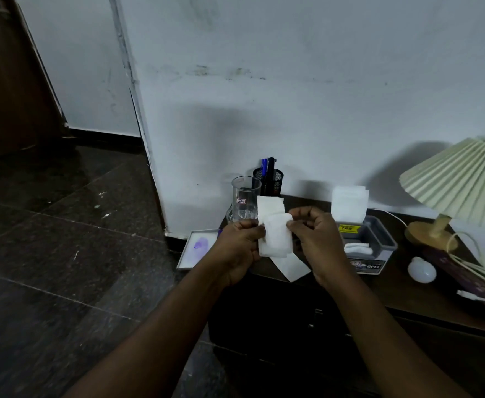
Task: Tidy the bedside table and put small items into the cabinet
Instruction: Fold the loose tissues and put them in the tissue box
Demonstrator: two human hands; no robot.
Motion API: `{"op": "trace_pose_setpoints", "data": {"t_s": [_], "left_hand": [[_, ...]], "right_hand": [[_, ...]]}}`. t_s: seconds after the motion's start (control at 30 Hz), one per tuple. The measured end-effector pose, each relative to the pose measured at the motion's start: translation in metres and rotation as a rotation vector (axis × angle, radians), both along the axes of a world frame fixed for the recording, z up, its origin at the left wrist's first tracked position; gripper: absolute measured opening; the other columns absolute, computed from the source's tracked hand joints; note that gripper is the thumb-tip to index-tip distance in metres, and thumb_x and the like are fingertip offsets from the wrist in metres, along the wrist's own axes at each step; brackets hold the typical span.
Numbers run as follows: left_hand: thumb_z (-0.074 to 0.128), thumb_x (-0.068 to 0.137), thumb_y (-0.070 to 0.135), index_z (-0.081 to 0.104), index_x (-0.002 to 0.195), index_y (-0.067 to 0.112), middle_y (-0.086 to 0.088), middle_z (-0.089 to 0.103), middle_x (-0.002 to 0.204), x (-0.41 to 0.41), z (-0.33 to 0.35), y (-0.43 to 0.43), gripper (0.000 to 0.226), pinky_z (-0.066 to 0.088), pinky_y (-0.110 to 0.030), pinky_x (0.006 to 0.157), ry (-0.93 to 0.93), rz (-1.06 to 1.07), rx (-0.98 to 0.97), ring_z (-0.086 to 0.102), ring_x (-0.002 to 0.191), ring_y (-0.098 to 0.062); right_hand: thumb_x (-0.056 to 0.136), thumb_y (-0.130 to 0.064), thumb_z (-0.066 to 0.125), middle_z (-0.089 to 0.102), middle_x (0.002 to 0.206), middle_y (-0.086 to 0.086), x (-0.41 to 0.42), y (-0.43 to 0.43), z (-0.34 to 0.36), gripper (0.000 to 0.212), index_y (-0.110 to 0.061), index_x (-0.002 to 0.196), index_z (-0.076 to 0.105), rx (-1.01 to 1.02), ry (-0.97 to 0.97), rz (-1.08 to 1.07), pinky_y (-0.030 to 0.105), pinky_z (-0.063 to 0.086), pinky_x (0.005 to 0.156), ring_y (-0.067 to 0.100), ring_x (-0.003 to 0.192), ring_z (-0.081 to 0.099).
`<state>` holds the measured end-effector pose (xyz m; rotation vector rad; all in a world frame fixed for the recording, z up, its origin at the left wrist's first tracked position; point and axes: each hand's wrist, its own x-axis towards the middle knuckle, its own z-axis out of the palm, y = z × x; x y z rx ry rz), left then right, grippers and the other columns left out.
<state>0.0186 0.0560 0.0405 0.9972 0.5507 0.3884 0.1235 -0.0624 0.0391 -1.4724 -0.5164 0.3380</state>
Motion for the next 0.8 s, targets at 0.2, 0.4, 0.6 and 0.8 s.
{"op": "trace_pose_setpoints", "data": {"t_s": [0.2, 0.4, 0.6, 0.8], "left_hand": [[0.055, 0.100, -0.003, 0.067, 0.118, -0.002, -0.015, 0.078, 0.106, 0.000, 0.000, 0.002, 0.022, 0.066, -0.043, 0.069, 0.023, -0.029, -0.001, 0.078, 0.087, -0.029], [0.053, 0.101, 0.001, 0.070, 0.113, 0.004, -0.012, 0.080, 0.097, 0.000, -0.001, 0.002, 0.021, 0.066, -0.041, 0.067, 0.009, -0.043, 0.007, 0.078, 0.083, -0.028], [0.068, 0.096, 0.027, 0.065, 0.126, 0.004, -0.021, 0.075, 0.115, -0.001, 0.002, 0.001, 0.039, 0.064, -0.044, 0.075, -0.009, -0.096, -0.028, 0.076, 0.100, -0.035], [0.068, 0.090, -0.005, 0.069, 0.116, -0.003, -0.020, 0.076, 0.110, -0.001, 0.000, 0.002, 0.026, 0.065, -0.045, 0.074, 0.018, -0.088, 0.032, 0.076, 0.094, -0.035]], "right_hand": [[0.093, -0.005, 0.070, 0.069, 0.090, -0.001, 0.005, -0.002, -0.002, 0.018, -0.017, 0.106, 0.069, -0.044, -0.240, -0.113, 0.020, 0.055, 0.066, -0.002, 0.077, 0.064], [0.091, -0.006, 0.074, 0.068, 0.077, -0.016, 0.006, 0.002, -0.008, 0.022, -0.019, 0.106, 0.067, -0.040, -0.302, -0.069, 0.010, 0.049, 0.063, -0.008, 0.069, 0.062], [0.089, -0.010, 0.077, 0.067, 0.080, -0.007, 0.004, 0.003, -0.013, 0.022, -0.021, 0.106, 0.068, -0.067, -0.380, -0.127, 0.023, 0.054, 0.061, 0.002, 0.070, 0.062], [0.091, -0.010, 0.074, 0.062, 0.078, -0.007, 0.000, 0.002, -0.011, 0.020, -0.019, 0.106, 0.066, -0.099, -0.416, -0.102, 0.032, 0.055, 0.068, 0.009, 0.074, 0.061]]}}
